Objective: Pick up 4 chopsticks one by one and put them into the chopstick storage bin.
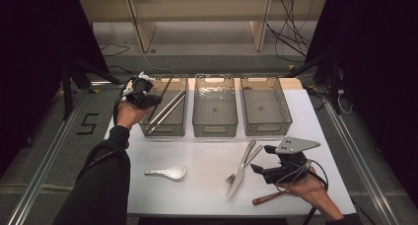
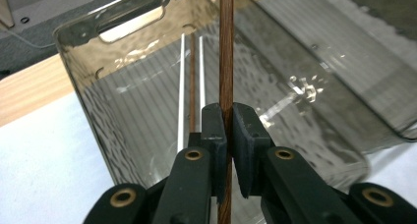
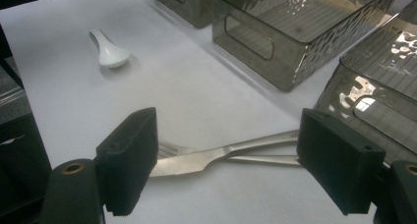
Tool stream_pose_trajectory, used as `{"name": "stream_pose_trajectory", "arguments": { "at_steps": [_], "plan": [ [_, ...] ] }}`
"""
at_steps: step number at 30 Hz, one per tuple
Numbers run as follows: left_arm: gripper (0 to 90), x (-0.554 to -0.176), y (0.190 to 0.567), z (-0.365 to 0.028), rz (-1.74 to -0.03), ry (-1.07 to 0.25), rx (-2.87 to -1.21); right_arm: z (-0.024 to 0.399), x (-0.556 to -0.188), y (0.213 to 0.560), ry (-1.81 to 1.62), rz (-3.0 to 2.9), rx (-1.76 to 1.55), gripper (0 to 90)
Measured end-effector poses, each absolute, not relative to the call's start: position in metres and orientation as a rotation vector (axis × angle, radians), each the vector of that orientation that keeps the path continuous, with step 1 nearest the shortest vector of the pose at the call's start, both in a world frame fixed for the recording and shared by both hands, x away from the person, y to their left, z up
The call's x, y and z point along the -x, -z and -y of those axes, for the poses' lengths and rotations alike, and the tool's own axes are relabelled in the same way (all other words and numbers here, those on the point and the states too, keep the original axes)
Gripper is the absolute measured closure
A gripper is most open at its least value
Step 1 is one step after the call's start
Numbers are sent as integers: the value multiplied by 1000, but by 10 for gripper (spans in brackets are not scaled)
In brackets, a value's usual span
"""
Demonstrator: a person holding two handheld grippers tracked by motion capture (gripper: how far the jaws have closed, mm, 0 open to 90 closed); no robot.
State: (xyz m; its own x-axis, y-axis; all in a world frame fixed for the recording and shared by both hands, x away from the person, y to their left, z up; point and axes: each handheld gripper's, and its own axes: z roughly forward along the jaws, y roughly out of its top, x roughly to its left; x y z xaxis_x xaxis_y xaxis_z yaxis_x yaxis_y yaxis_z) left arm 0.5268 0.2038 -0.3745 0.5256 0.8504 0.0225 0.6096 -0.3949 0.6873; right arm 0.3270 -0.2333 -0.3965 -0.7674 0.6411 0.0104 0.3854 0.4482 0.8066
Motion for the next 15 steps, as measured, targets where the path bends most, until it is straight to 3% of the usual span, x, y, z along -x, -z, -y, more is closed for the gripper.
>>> {"name": "stream_pose_trajectory", "arguments": {
  "at_steps": [15],
  "plan": [
    [834,-531,398,-210,-1258,-472,-2134,233,-327,396,-1226,-2409,-879,246]
  ]
}}
